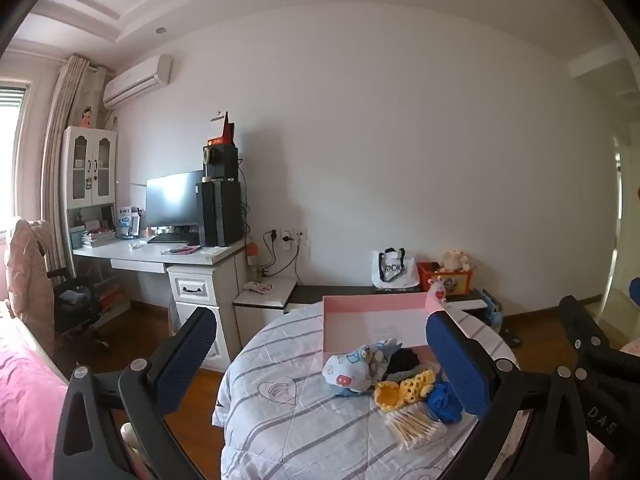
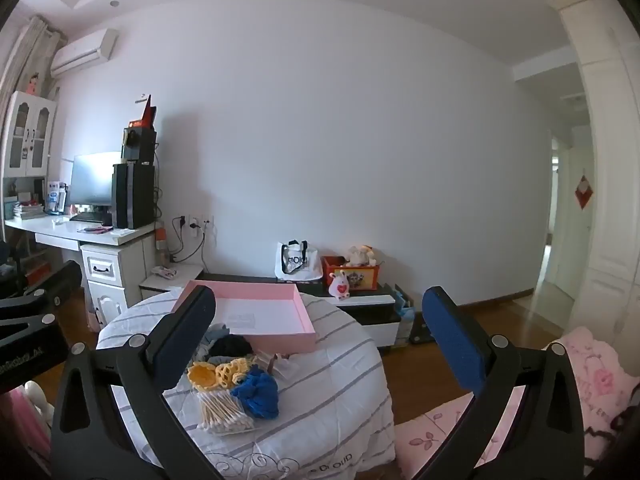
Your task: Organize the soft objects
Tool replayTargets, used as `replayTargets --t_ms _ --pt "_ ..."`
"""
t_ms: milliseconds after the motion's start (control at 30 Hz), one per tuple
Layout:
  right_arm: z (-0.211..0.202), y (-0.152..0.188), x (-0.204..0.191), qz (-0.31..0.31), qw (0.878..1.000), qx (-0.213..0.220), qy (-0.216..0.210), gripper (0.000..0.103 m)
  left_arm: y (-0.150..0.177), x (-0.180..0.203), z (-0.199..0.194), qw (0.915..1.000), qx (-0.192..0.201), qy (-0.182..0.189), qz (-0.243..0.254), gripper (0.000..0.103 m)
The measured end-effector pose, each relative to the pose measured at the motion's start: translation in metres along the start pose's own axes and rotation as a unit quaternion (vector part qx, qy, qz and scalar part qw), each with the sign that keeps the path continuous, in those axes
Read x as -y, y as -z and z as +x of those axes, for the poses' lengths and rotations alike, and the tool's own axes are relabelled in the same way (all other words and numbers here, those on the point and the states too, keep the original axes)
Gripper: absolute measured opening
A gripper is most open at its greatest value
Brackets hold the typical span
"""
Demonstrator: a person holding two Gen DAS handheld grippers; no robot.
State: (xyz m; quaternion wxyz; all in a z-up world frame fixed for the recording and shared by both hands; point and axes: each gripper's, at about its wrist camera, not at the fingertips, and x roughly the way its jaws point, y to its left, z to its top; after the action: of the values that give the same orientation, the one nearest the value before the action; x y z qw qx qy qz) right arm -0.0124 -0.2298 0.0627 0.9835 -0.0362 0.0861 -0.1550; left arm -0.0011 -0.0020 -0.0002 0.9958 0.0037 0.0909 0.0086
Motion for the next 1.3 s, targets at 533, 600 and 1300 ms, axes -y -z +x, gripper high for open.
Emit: replayTargets --t_ms 533,600,1300 --pt "-0.0046 0.0007 -0.0029 -0.006 1.000 0.011 -0.002 0.103 0.0024 0.0011 0.0000 0.9997 -0.015 0.020 0.004 0.103" --pt "-0.0044 0.0007 -0.0035 -0.007 1.000 0.010 -0.001 0.103 0.0031 0.0013 0.0006 0.9997 -0.016 0.020 0.004 0.103" --pt "-0.0030 0.0030 -0.0039 -0.009 1.000 0.008 -0.002 0.103 0.0051 0.0008 0.0048 0.9994 -0.023 0.026 0.002 0.103"
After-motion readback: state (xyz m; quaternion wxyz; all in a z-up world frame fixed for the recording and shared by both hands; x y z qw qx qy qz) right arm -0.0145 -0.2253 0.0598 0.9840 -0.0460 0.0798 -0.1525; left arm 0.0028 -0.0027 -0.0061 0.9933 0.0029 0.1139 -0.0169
